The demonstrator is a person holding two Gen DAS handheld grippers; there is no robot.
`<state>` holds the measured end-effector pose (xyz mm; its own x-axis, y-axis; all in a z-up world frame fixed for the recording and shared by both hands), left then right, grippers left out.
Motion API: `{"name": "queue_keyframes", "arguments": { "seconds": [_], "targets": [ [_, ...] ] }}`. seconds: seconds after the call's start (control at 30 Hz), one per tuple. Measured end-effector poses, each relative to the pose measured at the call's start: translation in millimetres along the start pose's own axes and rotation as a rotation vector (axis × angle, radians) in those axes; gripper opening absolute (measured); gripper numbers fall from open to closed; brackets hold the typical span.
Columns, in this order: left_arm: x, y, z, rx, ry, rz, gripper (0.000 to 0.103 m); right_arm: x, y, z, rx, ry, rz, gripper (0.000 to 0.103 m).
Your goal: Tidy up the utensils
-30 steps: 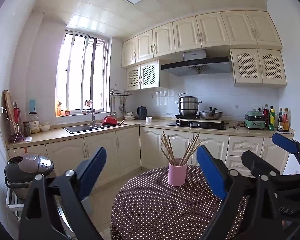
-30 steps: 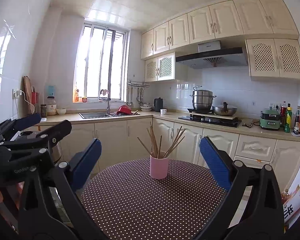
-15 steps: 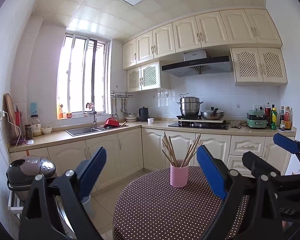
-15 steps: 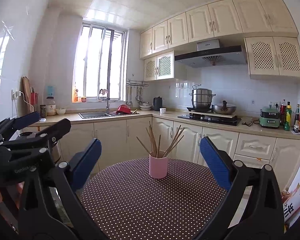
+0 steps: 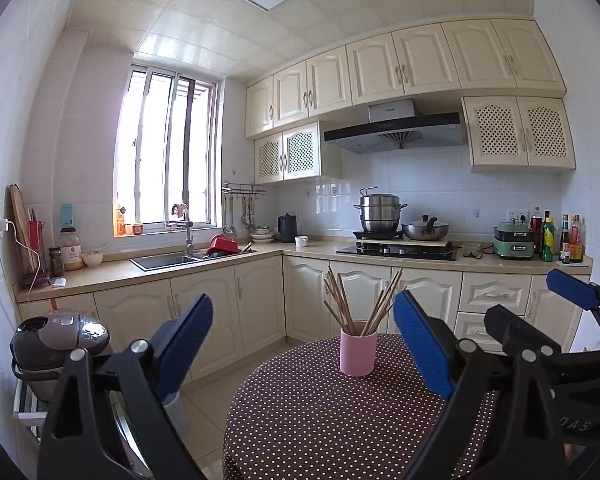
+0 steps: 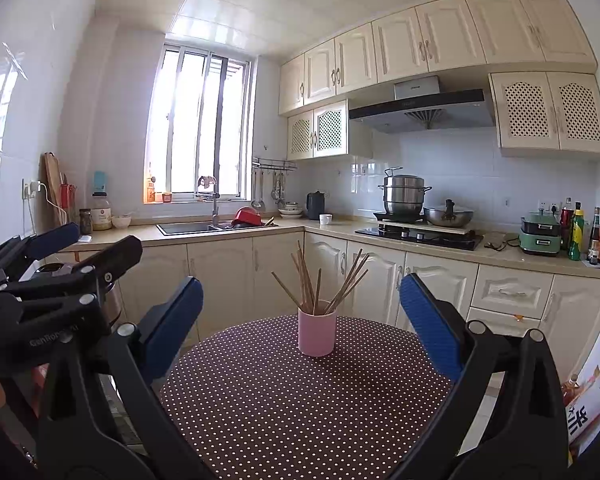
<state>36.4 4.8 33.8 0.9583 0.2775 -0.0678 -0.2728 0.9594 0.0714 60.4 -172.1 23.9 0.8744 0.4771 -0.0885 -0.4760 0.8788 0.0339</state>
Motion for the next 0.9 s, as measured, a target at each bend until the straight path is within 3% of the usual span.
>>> {"name": "queue_keyframes", "arguments": {
  "seconds": [0.9],
  "targets": [
    [10.0, 0.9, -8.5, 0.004, 0.02, 0.004, 0.09, 10.7, 0.1, -7.0, 0.008, 0.029, -0.002, 0.097]
  ]
}}
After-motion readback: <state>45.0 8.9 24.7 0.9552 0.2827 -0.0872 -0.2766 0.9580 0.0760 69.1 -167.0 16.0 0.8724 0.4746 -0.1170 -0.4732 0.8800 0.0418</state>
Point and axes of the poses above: each gripper's, at about its wrist camera, not at the fingertips, and x roughly the way its jaws point, y to its left, z to its top, the point moved 9 cm from there along x, roughly the way its jaws point, and after that the axes turned 15 degrees about z, right-handed, at the moved point
